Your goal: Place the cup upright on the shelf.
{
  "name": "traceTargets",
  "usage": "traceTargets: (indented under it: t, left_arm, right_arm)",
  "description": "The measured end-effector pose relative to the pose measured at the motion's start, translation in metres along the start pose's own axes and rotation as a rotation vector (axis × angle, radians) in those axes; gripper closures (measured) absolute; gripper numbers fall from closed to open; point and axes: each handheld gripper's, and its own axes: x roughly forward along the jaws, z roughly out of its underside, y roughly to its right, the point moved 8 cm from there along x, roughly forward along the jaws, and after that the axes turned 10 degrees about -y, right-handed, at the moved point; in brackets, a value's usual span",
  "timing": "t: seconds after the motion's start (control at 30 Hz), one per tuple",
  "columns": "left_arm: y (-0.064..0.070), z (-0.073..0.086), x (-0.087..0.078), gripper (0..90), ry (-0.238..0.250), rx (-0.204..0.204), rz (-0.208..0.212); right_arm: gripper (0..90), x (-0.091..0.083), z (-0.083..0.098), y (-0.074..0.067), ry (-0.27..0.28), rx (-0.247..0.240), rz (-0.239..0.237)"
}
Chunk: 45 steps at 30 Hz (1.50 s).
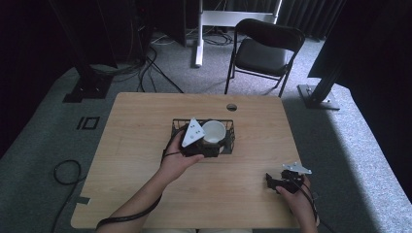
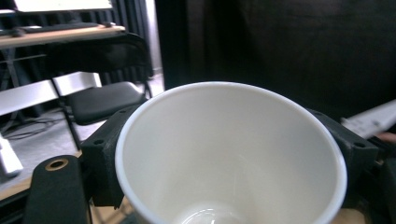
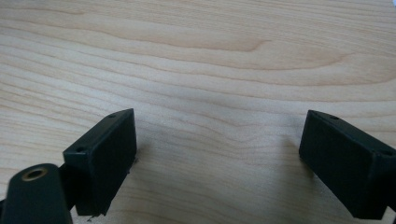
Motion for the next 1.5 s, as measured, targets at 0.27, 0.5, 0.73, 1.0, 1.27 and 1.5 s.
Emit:
traceTargets:
  t: [0.27, 0.5, 0.73, 1.0, 1.27, 1.5]
  left_arm:
    - [-0.037, -0.009, -0.001, 20.4, 0.017, -0.046, -0.111]
    - [-0.067, -0.010, 0.005, 20.3, 0.033, -0.108, -0.197]
    - [-0.087, 0.008, 0.018, 20.4, -0.011, -0.153, -0.248]
    - [-0.094, 0.029, 0.035, 20.3, -0.054, -0.178, -0.271]
    - [-0.094, 0.052, 0.051, 20.3, -0.098, -0.180, -0.276]
    - [-0.093, 0.067, 0.061, 20.3, -0.150, -0.176, -0.292]
  right_arm:
    - [10.8, 0.000, 0.000, 0.000, 0.000, 0.000, 0.000]
    - [10.8, 0.000, 0.000, 0.000, 0.000, 0.000, 0.000]
    - [10.9, 0.000, 0.000, 0.000, -0.001, 0.002, -0.001]
    - [10.9, 0.000, 0.000, 0.000, -0.001, 0.000, 0.000]
    - [10.8, 0.000, 0.000, 0.000, -0.001, 0.001, 0.000]
    - [10.8, 0.000, 0.000, 0.000, -0.001, 0.001, 0.000]
